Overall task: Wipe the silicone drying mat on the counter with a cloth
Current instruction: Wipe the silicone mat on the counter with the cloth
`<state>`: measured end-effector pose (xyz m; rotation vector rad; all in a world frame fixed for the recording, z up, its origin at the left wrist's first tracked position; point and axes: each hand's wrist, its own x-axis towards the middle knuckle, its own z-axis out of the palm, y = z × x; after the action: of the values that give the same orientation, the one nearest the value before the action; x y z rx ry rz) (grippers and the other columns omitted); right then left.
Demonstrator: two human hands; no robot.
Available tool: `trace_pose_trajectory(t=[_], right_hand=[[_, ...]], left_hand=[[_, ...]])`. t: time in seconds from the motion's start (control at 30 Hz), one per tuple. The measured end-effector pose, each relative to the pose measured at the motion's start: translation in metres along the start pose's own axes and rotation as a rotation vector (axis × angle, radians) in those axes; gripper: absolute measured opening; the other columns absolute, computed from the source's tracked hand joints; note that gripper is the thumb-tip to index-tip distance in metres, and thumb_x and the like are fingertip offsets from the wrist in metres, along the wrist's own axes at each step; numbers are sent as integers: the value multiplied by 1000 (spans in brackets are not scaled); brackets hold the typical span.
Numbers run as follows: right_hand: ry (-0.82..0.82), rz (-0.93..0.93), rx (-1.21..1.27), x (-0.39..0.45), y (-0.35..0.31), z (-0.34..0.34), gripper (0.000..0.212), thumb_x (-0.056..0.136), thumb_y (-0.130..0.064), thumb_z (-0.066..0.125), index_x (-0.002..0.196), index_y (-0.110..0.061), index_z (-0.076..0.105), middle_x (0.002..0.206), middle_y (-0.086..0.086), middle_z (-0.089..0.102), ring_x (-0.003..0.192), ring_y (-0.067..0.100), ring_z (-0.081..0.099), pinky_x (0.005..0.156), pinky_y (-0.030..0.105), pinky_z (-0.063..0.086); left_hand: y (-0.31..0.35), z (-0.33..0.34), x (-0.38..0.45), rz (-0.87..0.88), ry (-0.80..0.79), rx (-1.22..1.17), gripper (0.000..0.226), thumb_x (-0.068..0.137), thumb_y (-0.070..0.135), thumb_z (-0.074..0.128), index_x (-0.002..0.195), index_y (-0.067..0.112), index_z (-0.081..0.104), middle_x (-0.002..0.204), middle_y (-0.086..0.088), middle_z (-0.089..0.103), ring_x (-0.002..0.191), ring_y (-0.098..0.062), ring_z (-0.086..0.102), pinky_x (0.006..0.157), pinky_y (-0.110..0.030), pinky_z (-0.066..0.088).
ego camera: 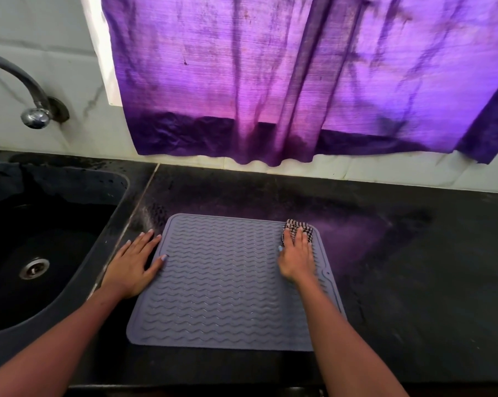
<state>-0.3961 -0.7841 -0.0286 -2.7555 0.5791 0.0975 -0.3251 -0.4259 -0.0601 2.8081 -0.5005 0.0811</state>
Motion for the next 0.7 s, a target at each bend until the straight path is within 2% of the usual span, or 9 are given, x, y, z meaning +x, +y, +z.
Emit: trace_pose_trajectory(t=[0.13,0.23,0.33,0.4,0.43,0.5,0.57,0.63,0.7], right_hand=[[-40,-12,26,0,1,-4,64,99,-21,35,150,-20,-4,156,9,-20,145,23,-15,120,37,-5],[-7,-28,105,5,3,-7,62,98,-13,38,151,-22,6,158,7,-11,146,23,-8,120,37,0],[21,22,517,18,7,-14,57,94,4,39,146,-18,32,157,8,16,145,24,17,116,29,17],[84,155,850,22,9,-31,48,95,2,40,139,-14,44,147,10,40,130,24,43,102,25,33],[154,218,917,23,12,-38,44,95,-2,41,137,-15,47,141,9,48,123,25,50,99,26,39],[264,253,765,22,20,-50,45,95,-5,43,137,-19,47,140,10,49,125,29,48,103,32,38],[302,147,489,11,27,-57,50,94,0,42,141,-16,42,149,12,37,138,30,33,113,34,26],[270,31,269,-3,31,-47,54,90,4,40,143,-10,37,151,17,30,141,33,24,116,39,20],[176,26,114,-18,32,-26,55,91,0,40,145,-6,29,153,21,20,142,35,18,116,42,18]], left_hand=[[-1,0,0,5,-1,-1,89,76,72,5,146,22,26,155,0,21,144,-12,14,118,-34,7],[0,-2,0,6,5,-6,89,75,72,6,146,23,26,155,1,21,144,-11,14,118,-33,6],[1,-4,0,8,9,-10,90,74,72,5,146,22,28,155,0,22,143,-12,15,117,-33,7],[2,-4,-1,10,7,-15,91,74,73,5,146,22,28,155,0,22,143,-12,15,118,-33,7],[1,-4,0,11,8,-17,91,74,73,5,146,22,28,155,0,22,143,-11,15,118,-33,7],[1,-3,-1,8,13,-20,91,74,73,6,146,22,28,155,0,22,143,-11,15,118,-33,7],[1,-3,0,12,12,-17,90,75,73,6,146,22,28,155,1,22,143,-11,15,117,-33,7],[0,-3,0,16,14,-19,89,75,73,6,146,22,28,155,0,22,143,-11,15,117,-33,7],[0,-2,0,18,17,-23,90,75,73,7,146,22,28,155,0,22,143,-12,15,117,-34,7]])
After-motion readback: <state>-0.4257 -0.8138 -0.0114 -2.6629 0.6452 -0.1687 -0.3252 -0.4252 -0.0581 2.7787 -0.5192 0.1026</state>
